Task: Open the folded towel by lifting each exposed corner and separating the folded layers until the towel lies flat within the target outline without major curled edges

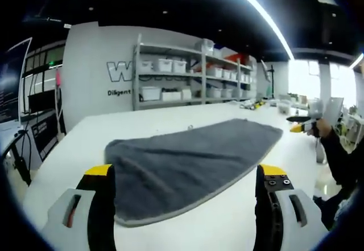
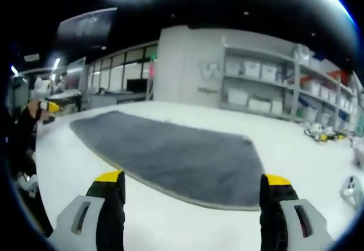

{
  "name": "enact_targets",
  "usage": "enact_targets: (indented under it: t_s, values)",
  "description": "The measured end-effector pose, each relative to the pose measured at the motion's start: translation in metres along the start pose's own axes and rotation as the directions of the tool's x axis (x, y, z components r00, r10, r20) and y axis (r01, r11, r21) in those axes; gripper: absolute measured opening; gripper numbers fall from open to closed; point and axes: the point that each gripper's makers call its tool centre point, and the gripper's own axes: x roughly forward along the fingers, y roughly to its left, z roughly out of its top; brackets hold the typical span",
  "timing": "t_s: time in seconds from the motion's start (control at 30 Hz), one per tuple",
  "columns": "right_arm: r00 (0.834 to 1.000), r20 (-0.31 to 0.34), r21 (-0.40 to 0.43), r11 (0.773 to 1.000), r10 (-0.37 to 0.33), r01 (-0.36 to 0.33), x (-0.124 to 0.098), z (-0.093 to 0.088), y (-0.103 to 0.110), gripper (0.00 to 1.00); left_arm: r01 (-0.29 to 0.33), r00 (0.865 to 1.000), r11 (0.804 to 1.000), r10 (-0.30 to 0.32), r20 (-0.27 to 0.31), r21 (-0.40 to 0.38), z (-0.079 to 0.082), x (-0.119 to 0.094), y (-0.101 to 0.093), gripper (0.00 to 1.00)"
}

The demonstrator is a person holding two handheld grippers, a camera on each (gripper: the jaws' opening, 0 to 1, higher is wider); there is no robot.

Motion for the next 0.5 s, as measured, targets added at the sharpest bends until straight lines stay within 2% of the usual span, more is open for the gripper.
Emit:
enact_targets:
  t_s: [0.1, 0.17, 0.5]
  values:
    - [1.0, -0.009, 0.001, 1.0, -0.002, 0.002, 0.0, -0.005, -0.001, 1.0, 0.007, 1.0, 1.0, -0.007, 0.003, 0.0, 0.0, -0.001, -0.003, 1.0]
    - [1.0, -0.014, 0.002, 1.0, -0.005, 0.005, -0.002, -0.007, -0.002, 1.0, 0.009, 1.0, 1.0, -0.009, 0.006, -0.002, 0.002, 0.0, 0.003, 1.0]
    - [1.0, -0.008, 0.006, 1.0, -0.014, 0.014, -0.005, -0.006, -0.001, 1.0, 0.008, 1.0, 1.0, -0.008, 0.009, -0.01, 0.003, -0.002, 0.01, 1.0]
